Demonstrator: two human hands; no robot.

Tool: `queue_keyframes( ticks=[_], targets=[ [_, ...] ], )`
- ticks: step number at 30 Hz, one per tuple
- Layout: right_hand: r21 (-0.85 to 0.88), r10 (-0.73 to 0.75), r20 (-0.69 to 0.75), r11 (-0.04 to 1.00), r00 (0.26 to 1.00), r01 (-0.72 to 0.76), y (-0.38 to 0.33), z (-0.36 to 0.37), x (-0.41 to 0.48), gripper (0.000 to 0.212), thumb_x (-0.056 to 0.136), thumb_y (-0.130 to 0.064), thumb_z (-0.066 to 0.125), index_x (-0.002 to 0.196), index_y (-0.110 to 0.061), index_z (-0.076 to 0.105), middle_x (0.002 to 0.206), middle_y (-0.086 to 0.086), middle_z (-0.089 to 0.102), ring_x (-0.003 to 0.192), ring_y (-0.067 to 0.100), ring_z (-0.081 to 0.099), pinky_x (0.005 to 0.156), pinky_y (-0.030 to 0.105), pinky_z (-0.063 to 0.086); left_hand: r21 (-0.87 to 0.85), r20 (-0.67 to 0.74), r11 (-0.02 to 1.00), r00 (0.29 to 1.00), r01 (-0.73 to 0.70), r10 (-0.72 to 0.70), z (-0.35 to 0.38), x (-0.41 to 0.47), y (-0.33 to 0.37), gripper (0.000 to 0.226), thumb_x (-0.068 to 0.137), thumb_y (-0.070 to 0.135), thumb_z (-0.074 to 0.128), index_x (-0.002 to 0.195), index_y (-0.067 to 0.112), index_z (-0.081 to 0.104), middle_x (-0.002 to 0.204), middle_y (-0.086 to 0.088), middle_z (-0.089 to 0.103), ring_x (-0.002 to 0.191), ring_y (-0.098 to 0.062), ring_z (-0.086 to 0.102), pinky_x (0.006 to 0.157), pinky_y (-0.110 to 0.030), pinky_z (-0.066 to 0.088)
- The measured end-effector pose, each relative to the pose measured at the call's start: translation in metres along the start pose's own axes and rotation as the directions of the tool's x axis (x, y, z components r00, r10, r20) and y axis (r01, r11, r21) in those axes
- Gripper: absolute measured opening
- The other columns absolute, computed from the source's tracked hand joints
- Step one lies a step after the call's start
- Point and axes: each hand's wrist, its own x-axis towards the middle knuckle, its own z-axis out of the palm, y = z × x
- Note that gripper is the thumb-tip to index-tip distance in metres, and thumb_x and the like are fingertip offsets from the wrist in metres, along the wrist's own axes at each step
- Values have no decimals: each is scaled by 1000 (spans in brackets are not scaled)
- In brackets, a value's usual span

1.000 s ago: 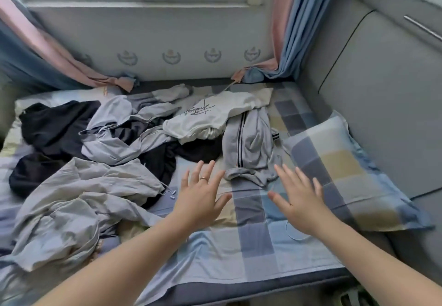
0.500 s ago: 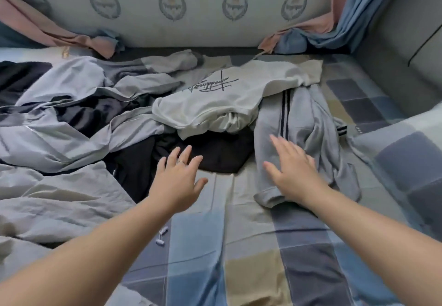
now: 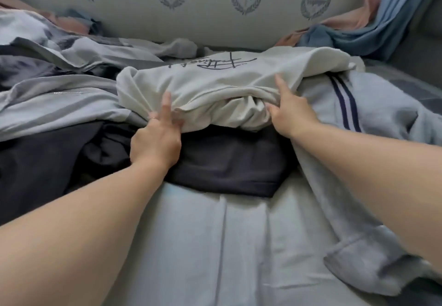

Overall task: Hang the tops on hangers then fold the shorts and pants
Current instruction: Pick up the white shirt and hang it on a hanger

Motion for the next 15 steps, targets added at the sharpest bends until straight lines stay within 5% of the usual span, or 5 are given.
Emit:
queue_keyframes(
  ticks=[4, 9, 15],
  targets=[
    [-96, 31, 3, 995, 1000, -30, 7, 27, 17, 53, 103, -34, 44, 153, -32, 29, 138, 24, 51, 123, 42, 51, 98, 43, 41, 91, -60, 995, 997, -41, 46, 7, 10, 1, 47, 103, 52, 28, 146, 34, 23, 133, -14, 51, 96, -45, 62, 67, -43, 35],
    [-52, 158, 7, 986, 987, -157, 7, 34, 34, 23, 97, -16, 48, 119, -17, 50, 124, 20, 60, 113, 38, 55, 79, 33, 35, 121, -100, 990, 992, -68, 81, 7, 7, 2, 30, 105, 42, 36, 120, 17, 40, 121, -15, 51, 80, -42, 62, 59, -41, 34],
    [176, 224, 106, 955, 969, -240, 10, 26, 35, 50, 90, -18, 62, 137, -20, 46, 136, 14, 54, 122, 33, 53, 93, 31, 42, 103, -94, 992, 992, -73, 83, 5, 6, 2, 24, 101, 33, 49, 110, 11, 47, 117, -17, 51, 80, -45, 60, 59, -42, 32]
  ],
)
